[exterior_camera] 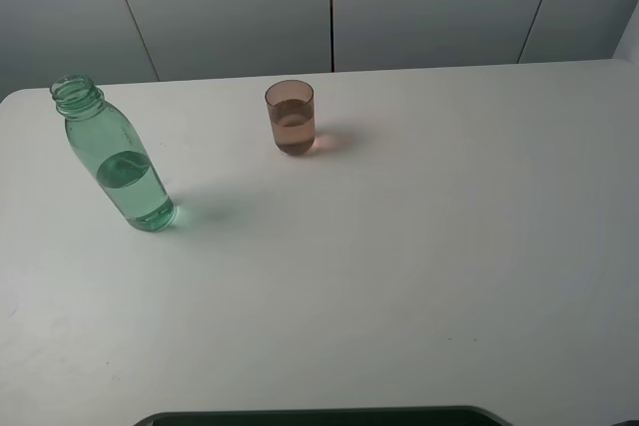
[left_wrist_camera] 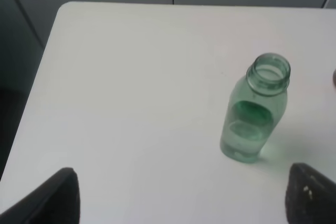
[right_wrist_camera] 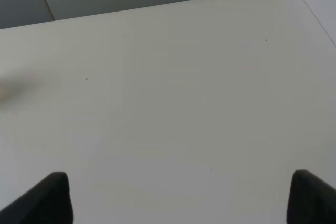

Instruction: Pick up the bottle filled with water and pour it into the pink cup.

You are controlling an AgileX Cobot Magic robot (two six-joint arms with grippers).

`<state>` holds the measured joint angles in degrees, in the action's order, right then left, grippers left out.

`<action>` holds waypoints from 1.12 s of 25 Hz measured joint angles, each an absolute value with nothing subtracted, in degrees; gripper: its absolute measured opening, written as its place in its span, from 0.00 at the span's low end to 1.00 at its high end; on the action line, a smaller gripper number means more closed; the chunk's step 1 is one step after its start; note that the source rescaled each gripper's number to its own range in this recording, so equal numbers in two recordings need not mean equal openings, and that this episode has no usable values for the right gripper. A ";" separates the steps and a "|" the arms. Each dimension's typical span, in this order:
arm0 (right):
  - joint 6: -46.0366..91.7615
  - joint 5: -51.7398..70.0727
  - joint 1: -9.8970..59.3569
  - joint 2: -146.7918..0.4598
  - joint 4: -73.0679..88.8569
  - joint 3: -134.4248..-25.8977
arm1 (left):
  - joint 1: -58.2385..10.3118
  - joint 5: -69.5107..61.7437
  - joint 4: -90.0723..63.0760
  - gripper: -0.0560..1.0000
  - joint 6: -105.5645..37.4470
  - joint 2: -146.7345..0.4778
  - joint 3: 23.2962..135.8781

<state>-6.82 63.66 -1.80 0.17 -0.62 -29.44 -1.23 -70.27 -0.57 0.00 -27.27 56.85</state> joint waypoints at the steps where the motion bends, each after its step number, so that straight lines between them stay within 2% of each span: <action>1: -6.82 63.66 -1.80 0.17 -0.62 -29.44 | -1.23 -70.27 0.00 0.99 0.00 -25.49 54.96; 10: -6.82 63.66 -1.80 0.17 -0.62 -29.44 | -1.23 -70.27 0.53 0.99 -3.36 -13.38 38.83; 16: -6.82 63.66 -1.80 0.17 -0.62 -29.44 | -1.23 -68.38 0.91 0.99 -3.59 -6.05 32.28; 28: -6.82 63.66 -1.80 0.17 -0.62 -29.44 | -5.74 -65.61 1.27 0.99 -1.94 0.00 31.30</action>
